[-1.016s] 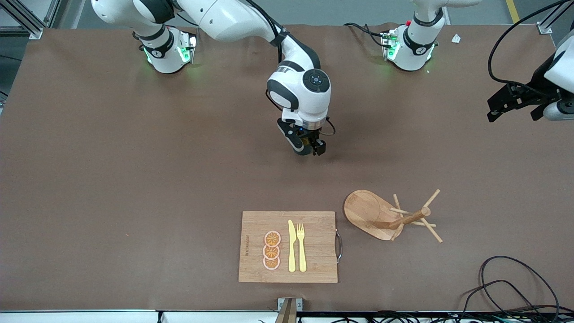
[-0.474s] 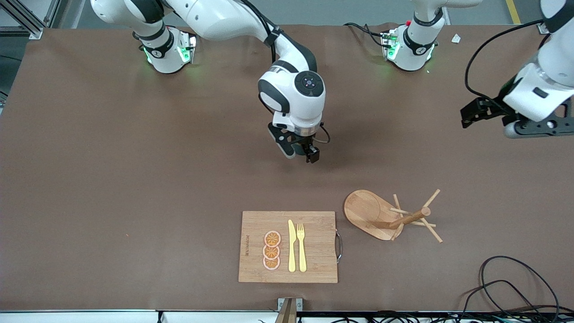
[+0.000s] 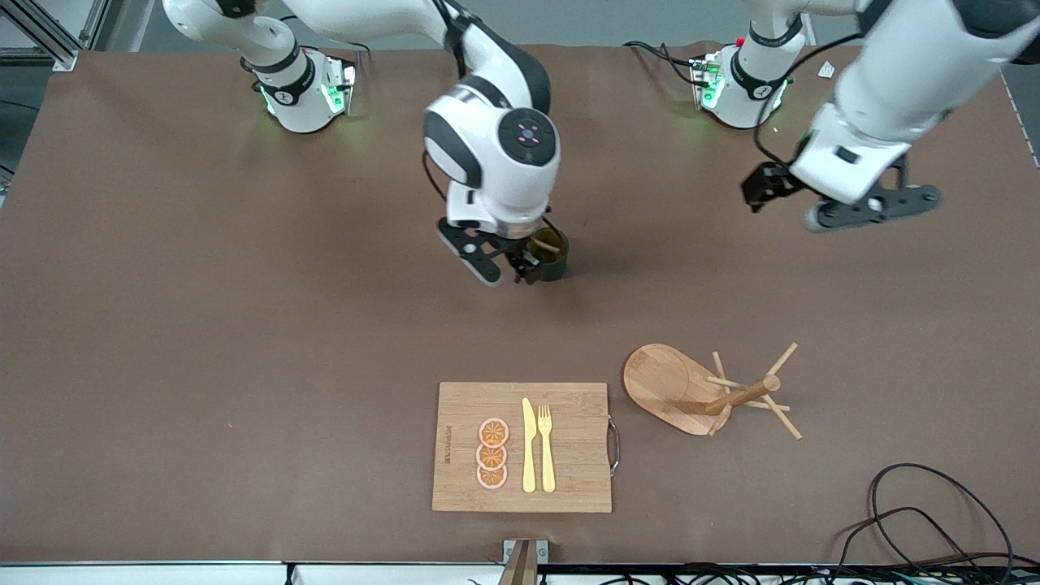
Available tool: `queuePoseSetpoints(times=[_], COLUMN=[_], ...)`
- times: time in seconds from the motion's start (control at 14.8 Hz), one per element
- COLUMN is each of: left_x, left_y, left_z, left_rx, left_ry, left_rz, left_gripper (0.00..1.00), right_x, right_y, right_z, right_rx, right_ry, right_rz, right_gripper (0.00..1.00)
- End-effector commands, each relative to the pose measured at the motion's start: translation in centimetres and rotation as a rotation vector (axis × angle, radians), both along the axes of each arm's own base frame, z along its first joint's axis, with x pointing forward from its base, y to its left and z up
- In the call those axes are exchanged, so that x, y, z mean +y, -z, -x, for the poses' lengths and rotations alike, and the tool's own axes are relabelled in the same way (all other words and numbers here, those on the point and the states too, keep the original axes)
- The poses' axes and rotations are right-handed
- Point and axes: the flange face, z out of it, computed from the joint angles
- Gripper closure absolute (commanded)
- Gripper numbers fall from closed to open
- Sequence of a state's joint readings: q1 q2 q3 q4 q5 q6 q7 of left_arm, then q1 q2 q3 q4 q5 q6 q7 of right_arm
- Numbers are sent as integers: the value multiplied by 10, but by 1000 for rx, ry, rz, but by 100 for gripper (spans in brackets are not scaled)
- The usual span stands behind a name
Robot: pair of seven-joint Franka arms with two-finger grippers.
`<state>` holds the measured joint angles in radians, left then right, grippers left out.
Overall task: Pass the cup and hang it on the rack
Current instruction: 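Set the mug down, release, and withdraw the right gripper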
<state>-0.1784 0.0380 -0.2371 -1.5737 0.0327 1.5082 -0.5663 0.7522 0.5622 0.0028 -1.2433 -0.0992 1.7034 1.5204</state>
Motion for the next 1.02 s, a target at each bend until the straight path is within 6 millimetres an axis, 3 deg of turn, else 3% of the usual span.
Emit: queuePoseSetpoints(times=[0.0,0.14,0.27,0.54,0.74,0.95], left_x=[-24,-50,-83,-146,-202,-265], left_y=[2,6,10,28,52,102], left_z=[9,19,32,53,86,127], left_rx=[0,-6,-23,-121,-202,-329], left_ry=[-28,-73,-112,-112,-127,-150], left_rz=[-19,-25,-24,-65,-145,-258], left_gripper=[0,0,0,0,0,0], right_x=[-81,-135,-185,-242,-290,-341], right_y=[-74,-110,-130,-140,-145,-151], right_z=[-19,-34,-50,-62,-72,-82], right_rx=[22,31,35,52,72,73], right_ry=[-143,-280,-357,-479,-545,-609], right_rz=[-8,-14,-21,12,9,-4], right_gripper=[0,0,0,0,0,0])
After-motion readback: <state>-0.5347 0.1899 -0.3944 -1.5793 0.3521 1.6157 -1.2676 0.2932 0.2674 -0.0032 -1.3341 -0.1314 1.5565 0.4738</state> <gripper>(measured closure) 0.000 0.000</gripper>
